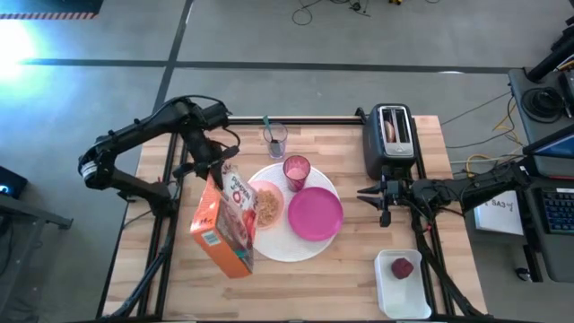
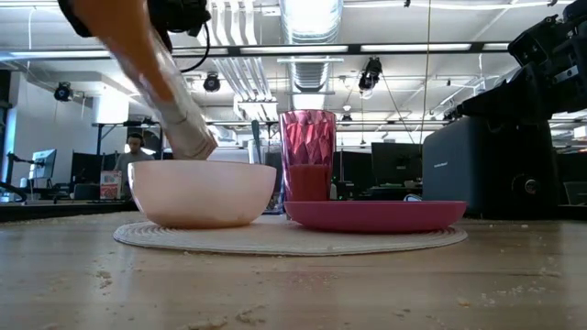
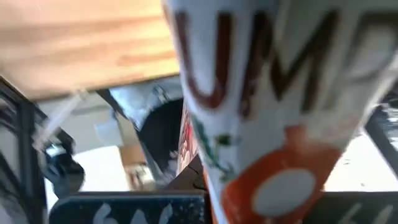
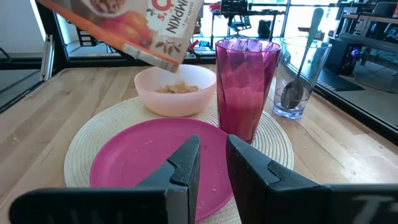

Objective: Arrange a breakfast setting
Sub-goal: Pour the cereal into the orange bowl

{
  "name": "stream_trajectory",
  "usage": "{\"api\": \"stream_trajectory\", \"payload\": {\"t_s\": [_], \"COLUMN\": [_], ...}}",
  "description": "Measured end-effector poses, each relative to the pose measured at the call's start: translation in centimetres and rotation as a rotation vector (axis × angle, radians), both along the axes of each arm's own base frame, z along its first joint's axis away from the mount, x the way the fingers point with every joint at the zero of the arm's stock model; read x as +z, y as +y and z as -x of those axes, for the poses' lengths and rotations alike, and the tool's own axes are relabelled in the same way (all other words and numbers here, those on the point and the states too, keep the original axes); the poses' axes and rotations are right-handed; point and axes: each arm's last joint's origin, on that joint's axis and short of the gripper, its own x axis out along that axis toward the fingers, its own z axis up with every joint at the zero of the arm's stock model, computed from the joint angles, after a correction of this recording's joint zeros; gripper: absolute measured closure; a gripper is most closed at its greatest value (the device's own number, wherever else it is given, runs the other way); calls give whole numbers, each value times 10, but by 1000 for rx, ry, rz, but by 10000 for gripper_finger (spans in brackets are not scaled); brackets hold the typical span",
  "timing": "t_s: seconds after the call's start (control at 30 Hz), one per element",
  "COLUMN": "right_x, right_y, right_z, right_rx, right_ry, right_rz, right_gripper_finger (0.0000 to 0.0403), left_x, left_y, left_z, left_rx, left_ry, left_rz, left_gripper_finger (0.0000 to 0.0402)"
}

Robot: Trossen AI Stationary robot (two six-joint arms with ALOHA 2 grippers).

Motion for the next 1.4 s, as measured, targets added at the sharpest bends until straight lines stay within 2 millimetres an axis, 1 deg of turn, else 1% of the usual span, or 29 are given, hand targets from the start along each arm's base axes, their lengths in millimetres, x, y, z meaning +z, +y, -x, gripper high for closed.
{"api": "stream_trajectory", "payload": {"t_s": [0.23,0.5,0.73,0.83,1.13,1.27,1.4], "right_x": [0,0,0,0,0,0,0], "right_y": [0,0,0,0,0,0,0], "right_z": [0,0,0,0,0,0,0], "right_rx": [0,0,0,0,0,0,0], "right_ry": [0,1,0,0,0,0,0], "right_rz": [0,0,0,0,0,0,0], "right_gripper_finger": [335,335,335,335,335,335,335], "left_x": [3,9,13,19,44,50,53], "left_y": [-13,-37,-59,-69,-88,-89,-87], "left_z": [4,9,13,16,37,46,56], "left_rx": [-132,-309,-461,-503,-554,-540,-525], "left_ry": [-32,-75,-119,-150,-210,-207,-199], "left_rz": [-199,-389,-511,-576,-857,-984,-1042], "left_gripper_finger": [402,402,402,402,402,402,402]}}
